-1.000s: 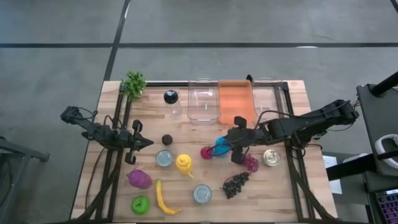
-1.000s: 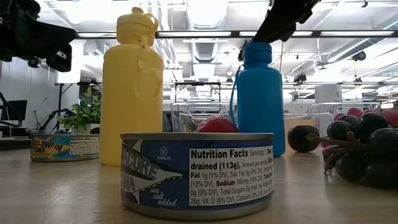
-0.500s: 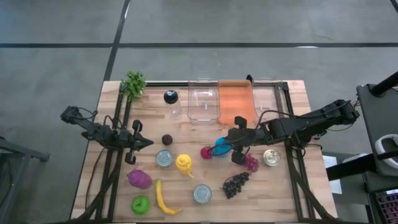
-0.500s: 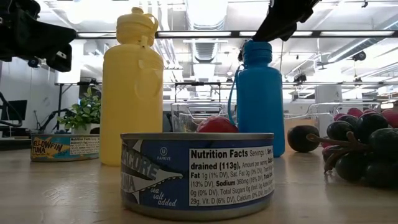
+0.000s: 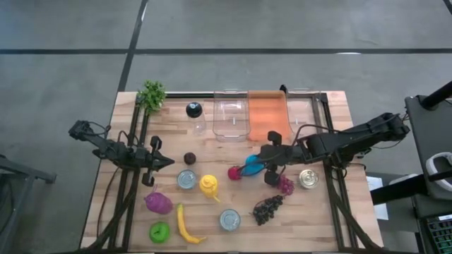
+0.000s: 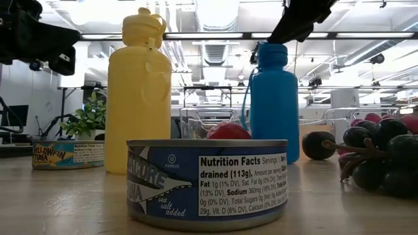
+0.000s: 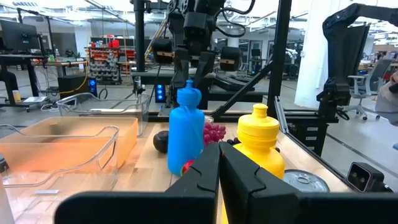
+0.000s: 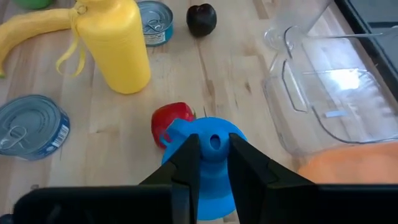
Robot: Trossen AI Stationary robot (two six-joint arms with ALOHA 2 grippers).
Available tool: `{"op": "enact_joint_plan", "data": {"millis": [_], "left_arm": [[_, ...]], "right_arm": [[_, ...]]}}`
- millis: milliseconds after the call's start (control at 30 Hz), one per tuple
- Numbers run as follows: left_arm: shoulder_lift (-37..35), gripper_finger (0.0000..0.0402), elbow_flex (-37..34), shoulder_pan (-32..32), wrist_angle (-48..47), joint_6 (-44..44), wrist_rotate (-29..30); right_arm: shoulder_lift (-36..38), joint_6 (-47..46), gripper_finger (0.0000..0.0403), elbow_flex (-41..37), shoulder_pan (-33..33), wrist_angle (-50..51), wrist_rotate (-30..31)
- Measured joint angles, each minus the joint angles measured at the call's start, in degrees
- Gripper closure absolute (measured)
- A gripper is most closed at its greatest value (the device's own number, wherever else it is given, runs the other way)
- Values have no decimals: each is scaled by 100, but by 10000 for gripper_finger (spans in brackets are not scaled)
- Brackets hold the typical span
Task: Pick & Place Food Item
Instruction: Put the blue tumbler into the right transparent bin
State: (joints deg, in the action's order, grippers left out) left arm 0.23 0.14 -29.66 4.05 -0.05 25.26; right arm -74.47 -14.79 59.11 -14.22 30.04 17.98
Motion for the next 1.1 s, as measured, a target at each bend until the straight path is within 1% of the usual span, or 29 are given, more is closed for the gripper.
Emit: {"op": "enact_joint_plan", "data": {"millis": [333,533,733,900,1100], "left_arm": [[2,385,0,0,0,0,0],[2,385,0,2,0,0,0],[2,385,0,2,2,0,0],[2,385,0,0,1,0,0],[2,385,0,0,0,0,0]], "right_arm": [[673,-8,349,6,4,-14,13],[1167,-15,349,207,89,159,99],[1541,-156,349,736,281,1131,650],[1721,-172,349,1251,676,1798,667],[1735,-172,349,1900,1340,2562,699]]}}
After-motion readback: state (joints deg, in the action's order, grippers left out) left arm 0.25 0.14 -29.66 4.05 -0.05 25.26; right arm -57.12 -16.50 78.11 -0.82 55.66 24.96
